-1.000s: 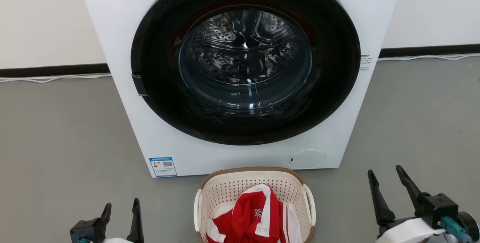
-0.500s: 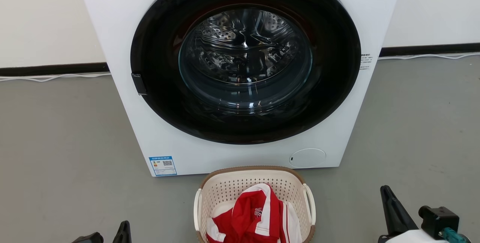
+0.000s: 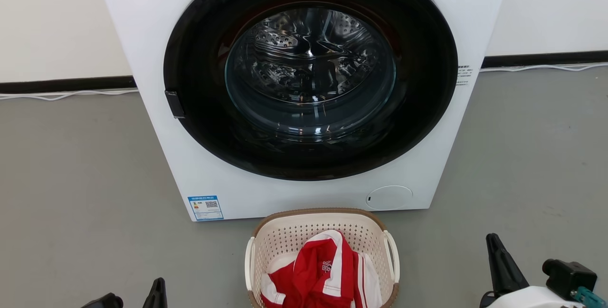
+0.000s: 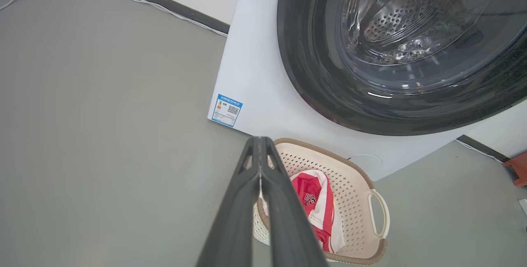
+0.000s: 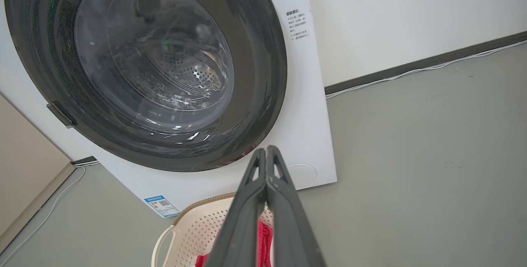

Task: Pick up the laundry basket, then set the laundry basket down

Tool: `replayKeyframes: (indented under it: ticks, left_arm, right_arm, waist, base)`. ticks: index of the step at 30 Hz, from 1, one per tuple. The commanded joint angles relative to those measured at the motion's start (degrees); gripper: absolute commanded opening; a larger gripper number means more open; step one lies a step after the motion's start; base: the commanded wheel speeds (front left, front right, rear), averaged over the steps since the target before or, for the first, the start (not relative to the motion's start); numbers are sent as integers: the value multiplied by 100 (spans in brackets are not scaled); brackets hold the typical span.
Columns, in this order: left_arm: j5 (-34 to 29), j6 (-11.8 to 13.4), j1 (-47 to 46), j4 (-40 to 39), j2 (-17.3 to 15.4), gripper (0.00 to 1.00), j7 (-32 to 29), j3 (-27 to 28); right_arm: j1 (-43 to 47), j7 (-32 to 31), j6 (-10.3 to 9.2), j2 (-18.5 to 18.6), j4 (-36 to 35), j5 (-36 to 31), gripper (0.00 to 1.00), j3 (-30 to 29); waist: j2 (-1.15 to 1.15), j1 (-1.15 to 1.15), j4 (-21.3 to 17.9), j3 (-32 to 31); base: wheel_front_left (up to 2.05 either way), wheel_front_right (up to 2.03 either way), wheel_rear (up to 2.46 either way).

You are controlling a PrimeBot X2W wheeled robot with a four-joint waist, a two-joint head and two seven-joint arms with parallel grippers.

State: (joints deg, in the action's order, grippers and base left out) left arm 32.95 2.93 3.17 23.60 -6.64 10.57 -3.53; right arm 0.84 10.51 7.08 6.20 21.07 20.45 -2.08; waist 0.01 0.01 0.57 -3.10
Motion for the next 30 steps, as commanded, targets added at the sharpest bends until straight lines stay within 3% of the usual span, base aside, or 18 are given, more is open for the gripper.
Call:
replayKeyframes:
  ticks: [1, 30]
  left_arm:
    - [190, -67, -290, -184, -24, 0, -45, 109]
    - [1810, -342, -472, -403, 89, 0, -514, 362]
  right_arm:
    - [-265, -60, 9, 36, -186, 228, 0, -42]
    - [-388, -523, 18, -68, -333, 2191, 0, -155]
  waist:
    - [-1, -1, -1, 6]
    - [-1, -1, -17, 97]
  base:
    - [0, 0, 0]
    - [0, 0, 0]
